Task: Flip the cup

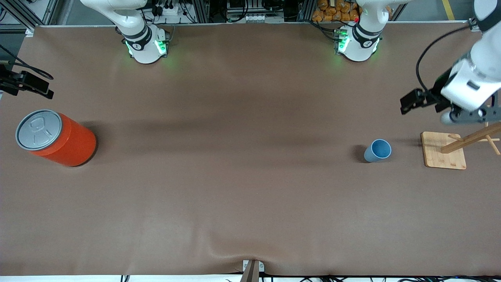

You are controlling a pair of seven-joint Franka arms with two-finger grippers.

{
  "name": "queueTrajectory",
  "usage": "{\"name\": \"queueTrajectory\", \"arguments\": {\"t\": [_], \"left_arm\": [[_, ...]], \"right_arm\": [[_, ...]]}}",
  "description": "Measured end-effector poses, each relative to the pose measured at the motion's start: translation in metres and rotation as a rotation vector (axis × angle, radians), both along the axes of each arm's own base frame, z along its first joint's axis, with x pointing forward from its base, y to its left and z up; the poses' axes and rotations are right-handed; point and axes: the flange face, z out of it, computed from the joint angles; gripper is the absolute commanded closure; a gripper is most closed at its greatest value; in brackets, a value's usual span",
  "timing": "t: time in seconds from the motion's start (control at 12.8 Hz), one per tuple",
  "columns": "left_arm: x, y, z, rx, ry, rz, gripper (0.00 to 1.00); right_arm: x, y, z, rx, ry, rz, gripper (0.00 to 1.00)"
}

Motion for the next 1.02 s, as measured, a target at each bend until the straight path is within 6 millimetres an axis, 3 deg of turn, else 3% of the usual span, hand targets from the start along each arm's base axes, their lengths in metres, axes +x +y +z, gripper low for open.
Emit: {"name": "queueTrajectory", "arguments": {"t": [0.16, 0.31, 0.7, 1.02], "left_arm": [[-0.026, -0.001, 0.008, 0.01, -0.011, 0.007, 0.0], [-0.039, 0.003, 0.017, 0.019, -0.025, -0.006, 0.0], [-0.024, 0.01, 0.003, 0.009, -0.002, -0.016, 0.0], [-0.017, 0.005, 0.013, 0.0, -0.025, -0.028, 0.0]], "right_arm": [[0.004, 0.002, 0.0, 0.021, -0.022, 0.0, 0.0], [0.006, 0.002, 0.001, 0.046, -0.039, -0.004, 0.0], [0.007, 0.001, 0.001, 0.052, -0.041, -0.006, 0.0], [0.007, 0.002, 0.001, 0.053, -0.041, -0.005, 0.0]]}}
